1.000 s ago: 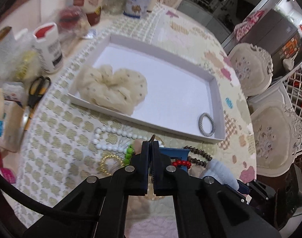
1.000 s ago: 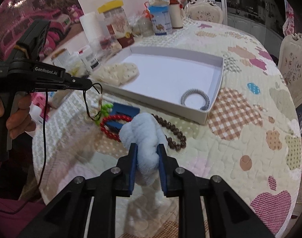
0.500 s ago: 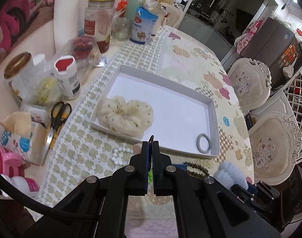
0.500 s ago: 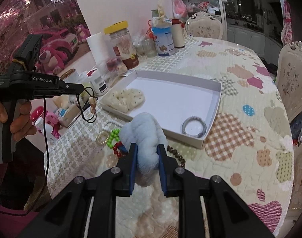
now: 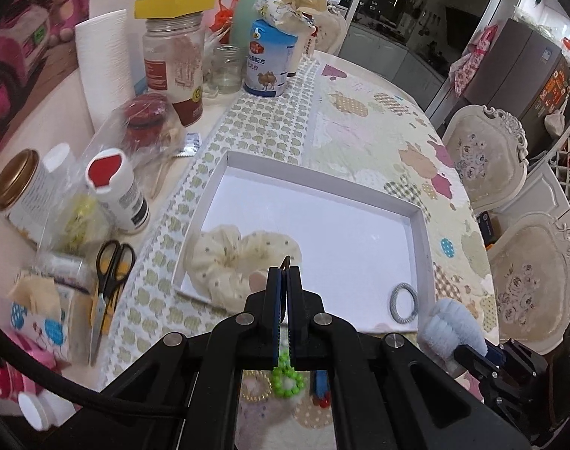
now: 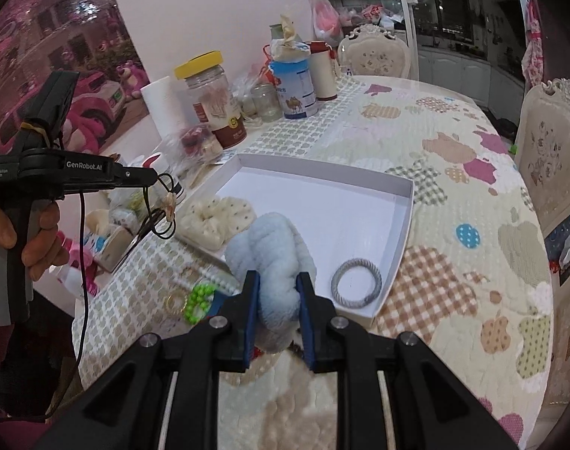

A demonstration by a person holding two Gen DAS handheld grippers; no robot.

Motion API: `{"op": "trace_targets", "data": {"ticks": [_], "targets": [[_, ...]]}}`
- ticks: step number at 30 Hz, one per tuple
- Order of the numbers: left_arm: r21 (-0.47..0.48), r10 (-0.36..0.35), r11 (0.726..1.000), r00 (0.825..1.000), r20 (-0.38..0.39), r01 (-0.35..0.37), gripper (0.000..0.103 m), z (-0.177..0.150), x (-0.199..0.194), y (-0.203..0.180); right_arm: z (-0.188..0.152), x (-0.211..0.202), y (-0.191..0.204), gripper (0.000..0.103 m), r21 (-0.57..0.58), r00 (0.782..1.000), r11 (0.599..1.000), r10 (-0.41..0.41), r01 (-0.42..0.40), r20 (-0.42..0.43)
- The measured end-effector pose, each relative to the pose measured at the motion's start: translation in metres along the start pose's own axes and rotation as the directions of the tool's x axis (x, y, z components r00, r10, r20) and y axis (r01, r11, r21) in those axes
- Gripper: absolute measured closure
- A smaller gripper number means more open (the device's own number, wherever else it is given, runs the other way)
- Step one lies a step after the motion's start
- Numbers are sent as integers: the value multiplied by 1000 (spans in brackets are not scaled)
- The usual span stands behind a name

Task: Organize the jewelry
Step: 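Lower both held items into the white tray and open both grippers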

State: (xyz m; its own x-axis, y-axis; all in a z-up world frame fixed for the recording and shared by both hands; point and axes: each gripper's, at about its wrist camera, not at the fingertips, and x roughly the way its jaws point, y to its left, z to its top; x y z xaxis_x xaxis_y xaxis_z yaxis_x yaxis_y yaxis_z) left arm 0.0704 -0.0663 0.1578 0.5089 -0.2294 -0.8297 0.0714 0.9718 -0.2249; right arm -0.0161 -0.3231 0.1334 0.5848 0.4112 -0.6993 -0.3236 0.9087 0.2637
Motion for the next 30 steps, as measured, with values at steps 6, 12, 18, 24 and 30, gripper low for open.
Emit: {"op": "trace_targets", "data": {"ticks": [6,12,18,24,30], "targets": [[9,5,1000,1000,-25,-5,103,23,25,3,13,23,-8,83,27,1000,1000,-13,13,-17],[5,-18,1000,998,-55,18,103,45,54,2,23,47,-15,83,54,998,998,-35,38,-43],[5,-37,999,996,-83,38,103,62,83,-5,35,68,-21,83,72,996,996,-52,57,-69],[-12,-47,999,993,-107,46,103,74,111,2,45,94,-20,83,59,991,994,-82,88,-102],[-51,-11,999,989,-151,3,103,70,135,30,46,129,0,83,-52,977,986,-167,161,-131]]}}
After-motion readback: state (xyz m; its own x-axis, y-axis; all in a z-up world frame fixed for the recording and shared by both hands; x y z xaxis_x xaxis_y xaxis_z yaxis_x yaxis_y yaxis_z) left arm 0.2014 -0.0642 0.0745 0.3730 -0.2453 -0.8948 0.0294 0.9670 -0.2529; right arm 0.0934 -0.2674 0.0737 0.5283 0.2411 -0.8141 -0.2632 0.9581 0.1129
